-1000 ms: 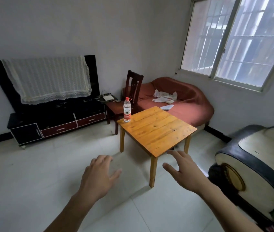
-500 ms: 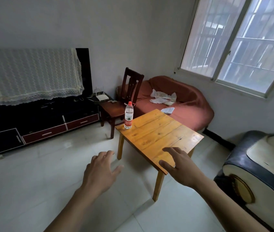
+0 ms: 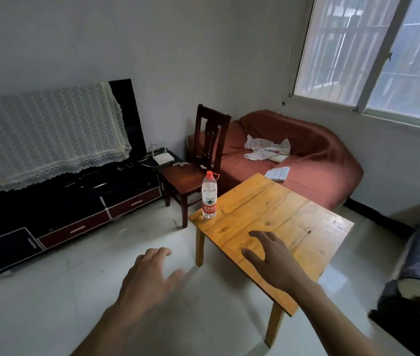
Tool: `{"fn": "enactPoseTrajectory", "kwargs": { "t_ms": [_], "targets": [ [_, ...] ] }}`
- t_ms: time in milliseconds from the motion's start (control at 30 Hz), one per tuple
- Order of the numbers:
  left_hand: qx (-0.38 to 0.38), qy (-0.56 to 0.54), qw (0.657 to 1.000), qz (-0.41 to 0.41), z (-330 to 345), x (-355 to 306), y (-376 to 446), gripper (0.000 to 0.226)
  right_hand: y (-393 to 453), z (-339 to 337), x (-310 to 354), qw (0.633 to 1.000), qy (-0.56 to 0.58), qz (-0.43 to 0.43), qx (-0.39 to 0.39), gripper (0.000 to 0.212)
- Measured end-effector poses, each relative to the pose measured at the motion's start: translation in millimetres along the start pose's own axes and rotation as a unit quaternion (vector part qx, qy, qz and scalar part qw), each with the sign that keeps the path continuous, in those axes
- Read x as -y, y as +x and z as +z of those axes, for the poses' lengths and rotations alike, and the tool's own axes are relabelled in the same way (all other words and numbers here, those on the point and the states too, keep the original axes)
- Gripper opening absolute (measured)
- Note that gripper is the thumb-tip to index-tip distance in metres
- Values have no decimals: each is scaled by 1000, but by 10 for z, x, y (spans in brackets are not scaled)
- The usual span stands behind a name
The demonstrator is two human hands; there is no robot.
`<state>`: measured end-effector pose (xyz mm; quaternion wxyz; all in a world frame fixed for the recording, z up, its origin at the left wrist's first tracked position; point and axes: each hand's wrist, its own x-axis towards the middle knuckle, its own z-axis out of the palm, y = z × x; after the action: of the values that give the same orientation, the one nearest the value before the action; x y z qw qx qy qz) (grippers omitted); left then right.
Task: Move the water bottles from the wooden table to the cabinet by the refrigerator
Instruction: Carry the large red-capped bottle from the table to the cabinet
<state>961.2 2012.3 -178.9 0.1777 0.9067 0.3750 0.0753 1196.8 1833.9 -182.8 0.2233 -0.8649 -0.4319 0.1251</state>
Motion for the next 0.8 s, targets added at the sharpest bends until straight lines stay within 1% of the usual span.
{"fn": "enactPoseTrajectory", "kwargs": {
  "t_ms": [133, 233, 433, 567, 800],
  "targets": [
    [-5, 10, 1000, -2, -127, -27, 629, 58, 603, -33, -15, 1000, 12, 4, 4, 61],
    [-2, -16, 1000, -7, -107, 25, 1026, 56, 920, -62, -24, 1000, 11, 17, 1, 60],
    [32, -43, 999, -6, 211, 263, 1816, 64, 1520, -9, -67, 999, -13, 47, 14, 64],
    [58, -58, 996, 26, 309, 406, 2390, 66, 1906, 33, 46, 996, -23, 85, 10, 65],
    [56, -82, 987, 128, 119, 552, 3524, 54, 2613, 24, 464, 989, -31, 134, -47, 62]
  ]
}}
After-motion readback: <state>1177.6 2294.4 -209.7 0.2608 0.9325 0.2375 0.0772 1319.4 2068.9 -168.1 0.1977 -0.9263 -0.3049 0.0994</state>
